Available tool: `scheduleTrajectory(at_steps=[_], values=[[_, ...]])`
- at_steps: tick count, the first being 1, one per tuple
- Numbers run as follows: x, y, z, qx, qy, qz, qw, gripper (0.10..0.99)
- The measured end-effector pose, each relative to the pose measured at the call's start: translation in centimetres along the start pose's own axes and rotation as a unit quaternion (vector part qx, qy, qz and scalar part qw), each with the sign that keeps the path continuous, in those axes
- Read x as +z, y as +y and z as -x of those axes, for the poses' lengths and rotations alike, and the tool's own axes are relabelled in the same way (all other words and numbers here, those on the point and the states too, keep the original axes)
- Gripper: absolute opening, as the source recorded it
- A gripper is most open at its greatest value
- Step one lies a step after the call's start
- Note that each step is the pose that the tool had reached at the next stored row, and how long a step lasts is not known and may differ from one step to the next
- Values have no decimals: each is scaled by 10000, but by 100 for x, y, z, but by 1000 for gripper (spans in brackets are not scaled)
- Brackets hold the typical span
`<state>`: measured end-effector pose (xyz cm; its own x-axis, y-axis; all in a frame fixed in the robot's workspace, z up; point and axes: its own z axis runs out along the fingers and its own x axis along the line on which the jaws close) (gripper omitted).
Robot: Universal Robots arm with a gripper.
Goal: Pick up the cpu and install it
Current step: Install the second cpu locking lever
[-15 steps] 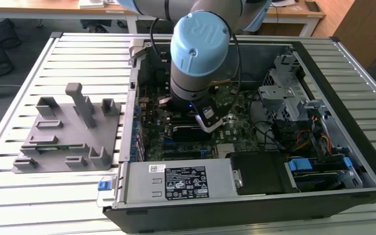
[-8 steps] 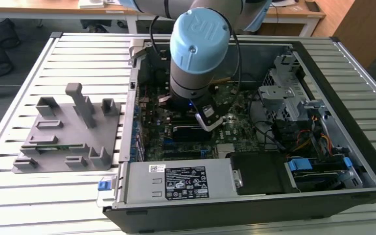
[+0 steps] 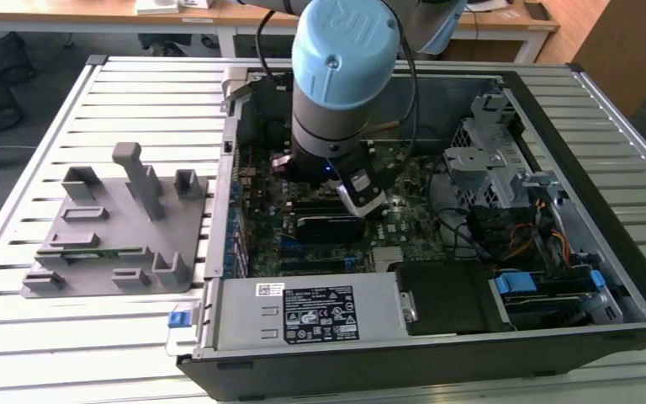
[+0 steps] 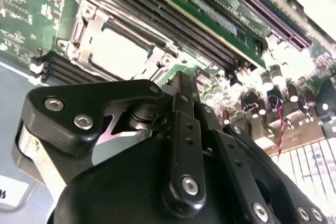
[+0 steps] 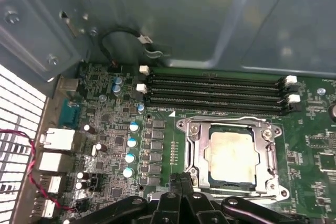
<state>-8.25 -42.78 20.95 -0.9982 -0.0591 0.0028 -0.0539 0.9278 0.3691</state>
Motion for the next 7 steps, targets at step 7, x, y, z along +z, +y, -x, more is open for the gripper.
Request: scheduleTrajectory(at_steps=[7], values=[[-81,33,0,0,-1,1,10000,106]])
